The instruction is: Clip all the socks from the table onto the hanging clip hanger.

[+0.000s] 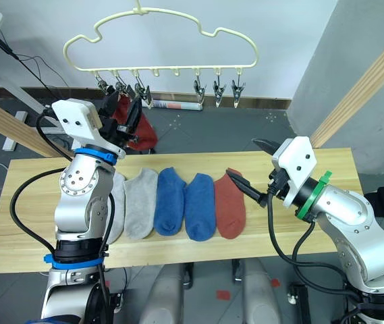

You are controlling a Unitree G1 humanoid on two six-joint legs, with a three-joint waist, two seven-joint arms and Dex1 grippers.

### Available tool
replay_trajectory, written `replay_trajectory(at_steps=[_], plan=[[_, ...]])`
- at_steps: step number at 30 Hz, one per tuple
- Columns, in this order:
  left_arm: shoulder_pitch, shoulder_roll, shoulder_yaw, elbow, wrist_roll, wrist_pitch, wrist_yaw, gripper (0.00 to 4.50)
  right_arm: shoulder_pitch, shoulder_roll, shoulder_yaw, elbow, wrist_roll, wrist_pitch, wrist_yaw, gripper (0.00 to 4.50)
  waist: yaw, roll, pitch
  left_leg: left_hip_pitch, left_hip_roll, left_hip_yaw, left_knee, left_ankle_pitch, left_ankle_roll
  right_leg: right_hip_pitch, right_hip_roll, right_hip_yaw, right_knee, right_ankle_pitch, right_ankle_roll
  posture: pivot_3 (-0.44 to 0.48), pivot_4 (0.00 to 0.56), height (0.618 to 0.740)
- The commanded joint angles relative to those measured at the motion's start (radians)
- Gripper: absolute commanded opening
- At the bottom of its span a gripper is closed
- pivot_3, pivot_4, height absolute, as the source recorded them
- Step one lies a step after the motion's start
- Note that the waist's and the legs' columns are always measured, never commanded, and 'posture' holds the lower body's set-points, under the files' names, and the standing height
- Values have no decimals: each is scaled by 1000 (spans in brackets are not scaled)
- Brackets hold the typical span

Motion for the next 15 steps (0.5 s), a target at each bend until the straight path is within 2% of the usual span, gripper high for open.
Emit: replay_trajectory(at_steps=[1, 15], plan=[[-10, 0, 5, -27, 9, -31, 3, 1355, 17, -3, -2, -45, 14, -12, -6, 4500, 0, 0, 0, 0, 0, 0, 0, 0, 0, 0, 0, 0, 0, 0, 0, -65, 496, 740], [-46, 6, 14, -33, 12, -31, 15, 1355, 30, -1, 15, -45, 16, -20, -11, 4500, 0, 0, 0, 0, 0, 0, 0, 0, 0, 0, 0, 0, 0, 0, 0, -57, 496, 740]])
